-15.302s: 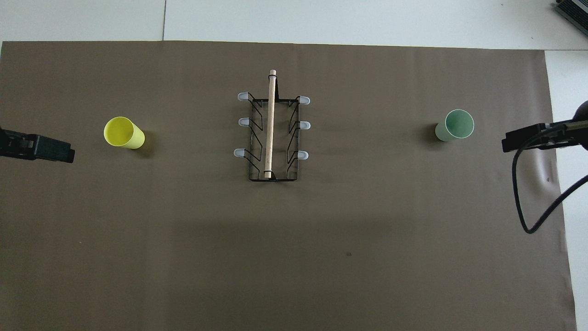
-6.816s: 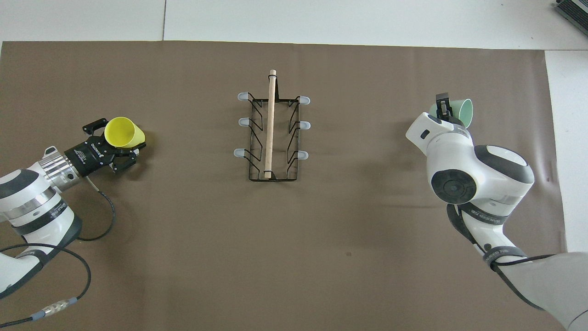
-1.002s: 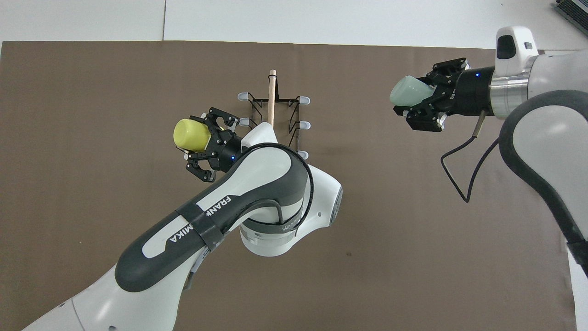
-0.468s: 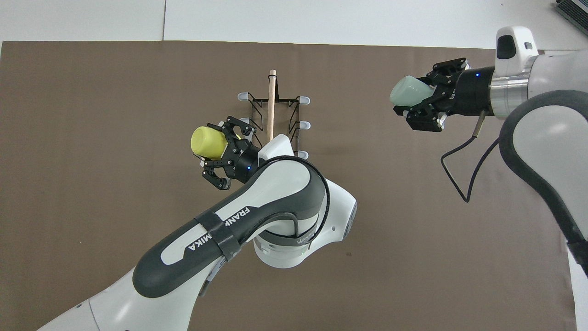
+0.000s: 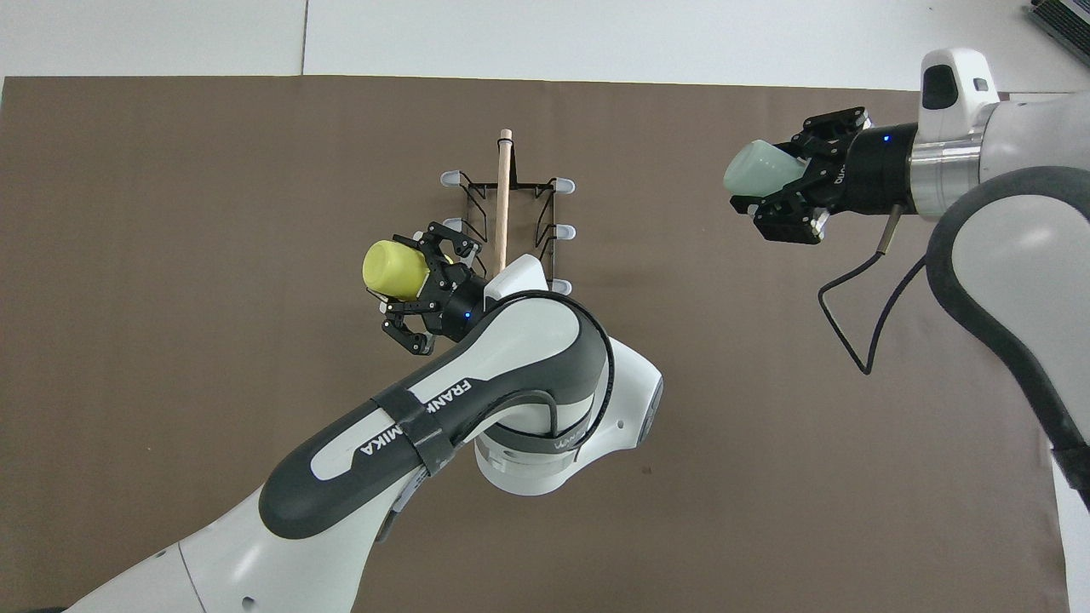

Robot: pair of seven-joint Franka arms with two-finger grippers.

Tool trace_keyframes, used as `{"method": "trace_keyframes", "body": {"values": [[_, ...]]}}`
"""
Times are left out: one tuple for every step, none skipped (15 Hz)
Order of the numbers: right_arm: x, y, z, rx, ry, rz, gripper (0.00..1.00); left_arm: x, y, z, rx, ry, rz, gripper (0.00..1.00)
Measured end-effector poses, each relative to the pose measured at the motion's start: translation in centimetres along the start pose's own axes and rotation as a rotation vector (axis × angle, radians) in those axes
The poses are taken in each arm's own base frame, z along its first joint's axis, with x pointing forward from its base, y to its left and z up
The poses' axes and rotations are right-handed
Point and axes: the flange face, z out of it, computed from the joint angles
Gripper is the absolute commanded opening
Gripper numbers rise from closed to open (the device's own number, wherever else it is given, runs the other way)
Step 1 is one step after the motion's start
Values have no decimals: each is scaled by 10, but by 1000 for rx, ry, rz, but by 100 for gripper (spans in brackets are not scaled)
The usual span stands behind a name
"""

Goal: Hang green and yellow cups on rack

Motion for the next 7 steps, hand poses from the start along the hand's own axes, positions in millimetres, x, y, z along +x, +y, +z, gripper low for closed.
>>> {"method": "trace_keyframes", "body": {"values": [[0, 0, 0, 0, 0, 0, 0, -2, 0, -2, -7, -7, 3, 0], [0, 0, 0, 1, -1, 1, 0, -3, -1, -5, -12, -12, 6, 0], [0, 0, 0, 1, 1, 2, 0, -5, -2, -7, -15, -16, 9, 0], [0, 0, 1, 6, 10, 9, 0, -6, -2, -8, -18, -20, 11, 0], [0, -1, 1, 13, 21, 18, 0, -8, -2, -11, -21, -25, 14, 0], [-1, -1, 2, 19, 29, 26, 0, -10, -3, -13, -25, -29, 18, 0], [-1, -2, 3, 22, 33, 30, 0, -11, -5, -14, -28, -31, 23, 0]]}}
